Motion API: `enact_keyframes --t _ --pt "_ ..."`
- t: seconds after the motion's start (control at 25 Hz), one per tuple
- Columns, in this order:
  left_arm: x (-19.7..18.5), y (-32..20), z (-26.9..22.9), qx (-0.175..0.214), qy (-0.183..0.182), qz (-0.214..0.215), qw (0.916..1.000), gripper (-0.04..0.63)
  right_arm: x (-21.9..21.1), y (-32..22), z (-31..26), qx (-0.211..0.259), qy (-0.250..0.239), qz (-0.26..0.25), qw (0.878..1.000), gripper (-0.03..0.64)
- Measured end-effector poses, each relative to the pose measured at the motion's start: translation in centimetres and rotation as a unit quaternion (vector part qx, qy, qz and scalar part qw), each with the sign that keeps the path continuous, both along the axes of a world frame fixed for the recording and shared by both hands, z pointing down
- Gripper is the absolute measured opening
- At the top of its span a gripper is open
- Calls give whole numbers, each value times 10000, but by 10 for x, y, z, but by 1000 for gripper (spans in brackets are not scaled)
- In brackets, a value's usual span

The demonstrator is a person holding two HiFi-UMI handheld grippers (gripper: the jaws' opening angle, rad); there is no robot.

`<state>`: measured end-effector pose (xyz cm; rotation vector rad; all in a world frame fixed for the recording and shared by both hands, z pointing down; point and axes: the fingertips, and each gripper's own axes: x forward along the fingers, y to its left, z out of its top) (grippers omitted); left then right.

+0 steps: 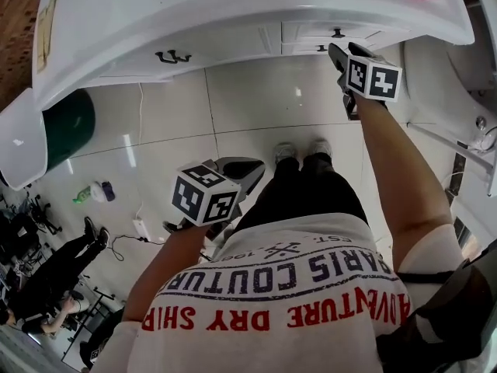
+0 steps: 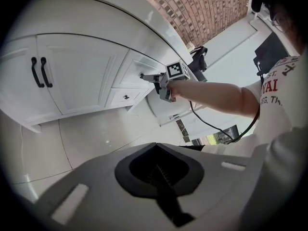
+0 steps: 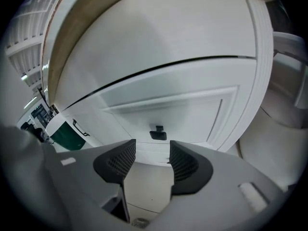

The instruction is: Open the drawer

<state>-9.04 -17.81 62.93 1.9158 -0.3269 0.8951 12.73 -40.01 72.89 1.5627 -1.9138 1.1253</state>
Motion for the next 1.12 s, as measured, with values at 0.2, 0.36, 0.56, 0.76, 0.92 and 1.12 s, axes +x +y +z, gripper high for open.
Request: enact_keyframes --t 0.2,0.36,0.56,0.76,0.92,1.12 --pt "-5 3 10 -85 -60 51 9999 -12 -1 -13 13 -25 -7 192 9998 221" --pt "-6 -5 14 -53 -56 15 10000 -12 0 -21 23 -73 -12 289 9996 192" --pt "-11 -13 11 -5 -67 -77 9999 -14 3 -22 23 -149 115 322 9993 141" --pt "-11 -8 11 -28 -23 -109 9999 -12 2 -20 25 -206 222 159 9994 133" --pt "-13 -1 9 1 -72 -9 10000 -12 0 -17 26 -267 391 94 9988 129" --pt "-18 3 6 91 -177 70 9998 -12 -1 -5 25 -294 464 67 9985 129"
